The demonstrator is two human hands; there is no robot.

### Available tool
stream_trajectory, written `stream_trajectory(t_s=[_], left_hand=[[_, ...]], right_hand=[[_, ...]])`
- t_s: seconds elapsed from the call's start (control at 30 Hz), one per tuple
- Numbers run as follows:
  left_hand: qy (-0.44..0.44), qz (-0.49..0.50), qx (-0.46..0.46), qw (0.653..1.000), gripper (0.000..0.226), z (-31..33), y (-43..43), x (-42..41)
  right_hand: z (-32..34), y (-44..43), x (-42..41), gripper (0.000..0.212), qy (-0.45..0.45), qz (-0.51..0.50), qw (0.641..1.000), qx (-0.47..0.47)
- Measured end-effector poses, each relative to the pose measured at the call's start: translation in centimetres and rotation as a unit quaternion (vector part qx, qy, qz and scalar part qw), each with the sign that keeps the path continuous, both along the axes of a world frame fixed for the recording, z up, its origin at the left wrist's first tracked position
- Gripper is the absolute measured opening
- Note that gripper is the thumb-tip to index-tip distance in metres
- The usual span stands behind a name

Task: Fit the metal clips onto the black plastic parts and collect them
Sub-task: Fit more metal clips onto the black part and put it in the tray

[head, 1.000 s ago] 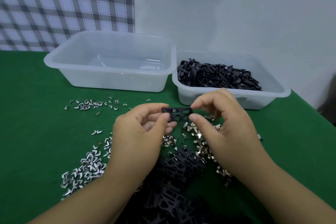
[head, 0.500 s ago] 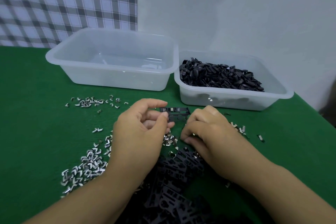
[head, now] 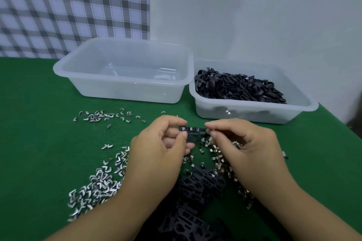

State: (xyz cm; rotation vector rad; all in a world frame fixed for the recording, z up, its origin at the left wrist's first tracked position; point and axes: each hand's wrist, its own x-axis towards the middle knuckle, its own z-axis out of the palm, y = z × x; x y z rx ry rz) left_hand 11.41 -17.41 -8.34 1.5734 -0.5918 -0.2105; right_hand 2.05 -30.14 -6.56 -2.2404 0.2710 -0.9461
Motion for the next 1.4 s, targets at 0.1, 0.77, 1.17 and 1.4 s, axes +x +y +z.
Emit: stream_trajectory(t_s=[0.1, 0.77, 1.17, 1.4], left_hand=[[-0.046, -0.031, 0.033, 0.998, 0.035, 0.0, 0.2, -0.2], [-0.127, -0.036, 0.047, 0.990, 0.012, 0.5, 0.2, -0.6], [0.032, -0.023, -0.043, 0.998, 0.024, 0.5, 0.1, -0.2], [0.082, -0.014, -0.083, 0.993, 0.024, 0.8, 0.0, -0.2]], right_hand=[[0.0, 0.2, 0.0, 0.024, -0.011, -0.003, 0.999, 0.045], [-0.1, 0.3, 0.2, 0.013, -0.032, 0.011, 0.996, -0.078], [-0.1, -0.4, 0.0, 0.007, -0.032, -0.047, 0.988, -0.144], [-0.2, -0.3, 0.0, 0.006, -0.024, -0.053, 0.981, -0.186]])
